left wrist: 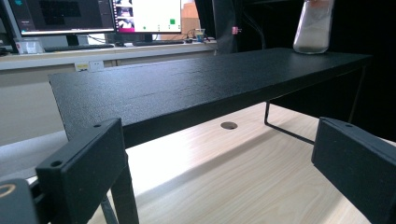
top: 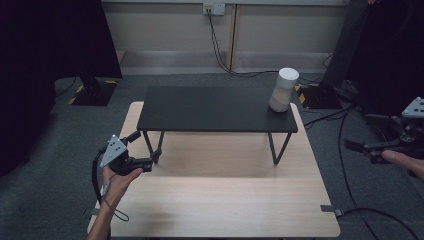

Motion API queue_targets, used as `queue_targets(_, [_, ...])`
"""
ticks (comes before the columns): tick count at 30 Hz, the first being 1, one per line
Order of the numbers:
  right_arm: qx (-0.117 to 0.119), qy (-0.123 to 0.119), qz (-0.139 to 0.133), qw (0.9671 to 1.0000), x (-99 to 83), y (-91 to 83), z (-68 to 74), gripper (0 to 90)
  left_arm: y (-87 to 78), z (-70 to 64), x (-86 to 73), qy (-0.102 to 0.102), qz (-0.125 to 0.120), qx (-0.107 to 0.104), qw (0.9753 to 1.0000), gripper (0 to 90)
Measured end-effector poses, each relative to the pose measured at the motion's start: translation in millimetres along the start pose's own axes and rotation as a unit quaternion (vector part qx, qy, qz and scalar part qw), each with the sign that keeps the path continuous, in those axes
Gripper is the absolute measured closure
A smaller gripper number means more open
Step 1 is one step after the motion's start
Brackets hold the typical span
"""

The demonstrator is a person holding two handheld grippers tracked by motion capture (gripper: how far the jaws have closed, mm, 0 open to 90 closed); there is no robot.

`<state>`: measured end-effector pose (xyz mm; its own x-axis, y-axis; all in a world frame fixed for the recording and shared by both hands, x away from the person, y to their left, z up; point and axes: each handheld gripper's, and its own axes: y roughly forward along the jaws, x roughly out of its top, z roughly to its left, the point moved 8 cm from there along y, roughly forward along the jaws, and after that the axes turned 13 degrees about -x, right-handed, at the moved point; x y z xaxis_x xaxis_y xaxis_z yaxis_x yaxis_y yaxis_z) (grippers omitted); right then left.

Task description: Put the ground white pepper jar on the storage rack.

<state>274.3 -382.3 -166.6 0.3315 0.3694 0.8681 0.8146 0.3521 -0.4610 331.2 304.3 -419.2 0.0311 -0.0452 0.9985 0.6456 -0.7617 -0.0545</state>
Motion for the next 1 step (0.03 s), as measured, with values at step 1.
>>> queue_targets(1, [-0.002,-0.003,0.000,1.0000,0.3,0.2,0.3,7.0,0.0,-0.1,0.3,0.001,0.001,0.001,1.0000,2.2])
